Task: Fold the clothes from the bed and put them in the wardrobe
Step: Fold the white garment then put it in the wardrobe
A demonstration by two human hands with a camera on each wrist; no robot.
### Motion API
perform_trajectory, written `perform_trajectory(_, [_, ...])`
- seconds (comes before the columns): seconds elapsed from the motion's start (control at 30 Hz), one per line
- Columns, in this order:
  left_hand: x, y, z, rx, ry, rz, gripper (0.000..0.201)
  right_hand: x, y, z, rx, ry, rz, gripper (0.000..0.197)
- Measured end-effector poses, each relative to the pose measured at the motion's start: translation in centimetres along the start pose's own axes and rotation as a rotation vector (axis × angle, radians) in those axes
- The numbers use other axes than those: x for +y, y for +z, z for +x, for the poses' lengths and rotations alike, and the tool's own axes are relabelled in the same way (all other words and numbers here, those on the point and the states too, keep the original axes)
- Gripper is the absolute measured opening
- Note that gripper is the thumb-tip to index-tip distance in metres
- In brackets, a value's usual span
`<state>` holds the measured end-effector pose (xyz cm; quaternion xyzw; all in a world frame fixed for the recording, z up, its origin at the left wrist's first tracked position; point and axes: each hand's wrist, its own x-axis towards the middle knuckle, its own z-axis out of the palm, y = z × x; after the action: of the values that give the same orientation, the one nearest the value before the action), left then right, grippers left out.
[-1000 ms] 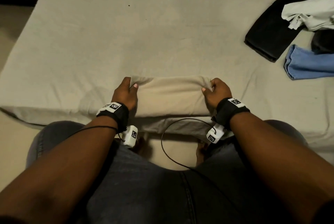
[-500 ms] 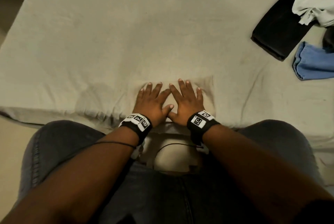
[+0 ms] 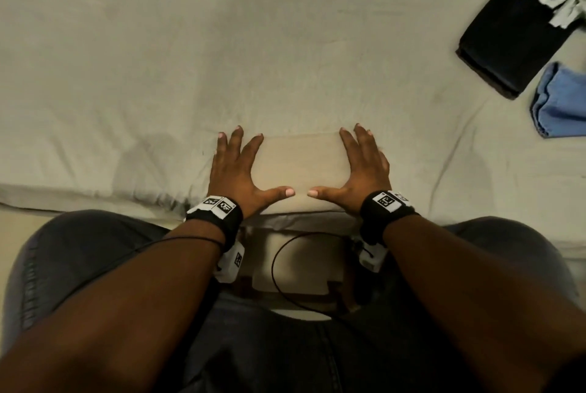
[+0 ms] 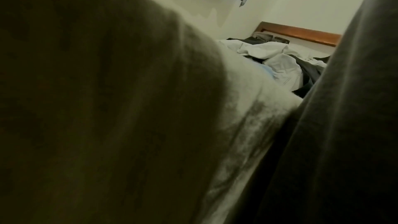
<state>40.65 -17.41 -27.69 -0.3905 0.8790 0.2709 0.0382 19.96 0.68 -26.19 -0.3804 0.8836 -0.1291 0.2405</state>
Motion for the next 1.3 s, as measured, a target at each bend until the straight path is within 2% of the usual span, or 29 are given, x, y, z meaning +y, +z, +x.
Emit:
perform_trajectory(0.13, [0.6, -0.3, 0.1, -0.024, -0.002, 0.030, 0.129, 0.0, 0.0, 0.3, -0.006, 0.002, 0.019, 0.133])
perform_trajectory(0.23, [0.8, -2.3, 0.2, -0.102, -0.044, -0.137, 0.121, 0.5, -1.2, 0.0, -0.006, -0.001, 0.190, 0.116])
perform_trajectory(0.3, [0.8, -4.0, 0.0, -0.054, -0.044, -0.163, 0.108, 0.4, -2.3, -0.6, 0.039, 0.005, 0.209, 0.106])
perform_trajectory(0.33, [1.1, -4.6, -0.3, -0.005, 0.009, -0.076, 0.102, -0.1, -2.7, -0.9, 0.076, -0.029, 0.123, 0.104])
perform_trajectory(0.4, [2.7, -4.4, -1.6, 0.042, 0.176, 0.074, 0.089, -2.2, -2.1, -1.4, 0.126, -0.191, -0.080, 0.103])
perform_trajectory(0.47, [4.7, -2.6, -2.8, -0.063, 0.307, 0.148, 0.079, -4.7, -0.2, -2.4, 0.038, -0.328, -0.194, 0.097])
perform_trajectory(0.5, [5.2, -1.6, -3.2, -0.139, 0.320, 0.203, 0.077, -5.3, 0.9, -2.8, -0.024, -0.336, -0.228, 0.094])
perform_trajectory(0.57, [4.4, -0.6, -3.6, -0.200, 0.251, 0.295, 0.075, -4.7, 2.0, -3.6, -0.068, -0.286, -0.284, 0.092])
perform_trajectory(0.6, [3.3, -0.8, -3.6, -0.196, 0.173, 0.302, 0.075, -3.7, 1.8, -3.6, -0.074, -0.242, -0.316, 0.094])
perform_trajectory(0.67, [0.5, -2.0, -3.8, -0.181, -0.070, 0.185, 0.074, -1.4, 0.5, -3.5, -0.122, -0.089, -0.329, 0.103])
perform_trajectory(0.73, [-2.0, -3.3, -3.8, -0.170, -0.253, 0.060, 0.074, 0.4, -1.2, -3.8, -0.184, 0.020, -0.221, 0.113])
perform_trajectory(0.8, [-2.9, -4.7, -3.9, -0.083, -0.303, -0.015, 0.073, 1.1, -2.6, -4.1, -0.156, 0.051, -0.013, 0.122])
perform_trajectory(0.87, [-2.8, -5.8, -4.4, 0.057, -0.376, -0.194, 0.062, 1.6, -3.5, -4.1, -0.060, 0.158, 0.265, 0.113])
perform_trajectory(0.9, [-2.6, -6.2, -5.0, 0.072, -0.422, -0.259, 0.048, 1.9, -4.0, -4.2, -0.012, 0.249, 0.361, 0.105])
perform_trajectory(0.97, [-2.7, -6.4, -5.8, -0.037, -0.451, -0.290, 0.022, 2.5, -4.9, -4.4, -0.008, 0.398, 0.392, 0.085])
perform_trajectory(1.03, [-3.0, -6.0, -6.5, -0.139, -0.468, -0.301, 0.016, 3.2, -5.1, -5.1, -0.063, 0.437, 0.314, 0.071])
perform_trajectory(1.07, [-3.3, -5.4, -6.7, -0.156, -0.482, -0.335, 0.024, 3.5, -4.9, -5.7, -0.084, 0.455, 0.312, 0.077])
perform_trajectory(1.1, [-3.4, -4.8, -6.9, -0.145, -0.483, -0.359, 0.052, 3.6, -4.5, -6.1, -0.092, 0.444, 0.323, 0.087])
perform_trajectory(1.13, [-3.4, -4.4, -7.2, -0.129, -0.445, -0.359, 0.085, 3.4, -4.2, -6.7, -0.069, 0.386, 0.306, 0.097])
perform_trajectory(1.17, [-3.1, -4.2, -7.4, -0.099, -0.384, -0.306, 0.108, 3.0, -3.9, -7.0, -0.044, 0.312, 0.243, 0.102])
perform_trajectory(1.23, [-2.7, -3.8, -7.5, -0.068, -0.227, -0.082, 0.125, 2.3, -3.0, -7.2, -0.029, 0.153, 0.087, 0.107])
perform_trajectory(1.3, [-2.2, -3.4, -7.5, -0.063, -0.029, 0.164, 0.128, 1.8, -2.2, -7.1, -0.074, 0.063, -0.013, 0.108])
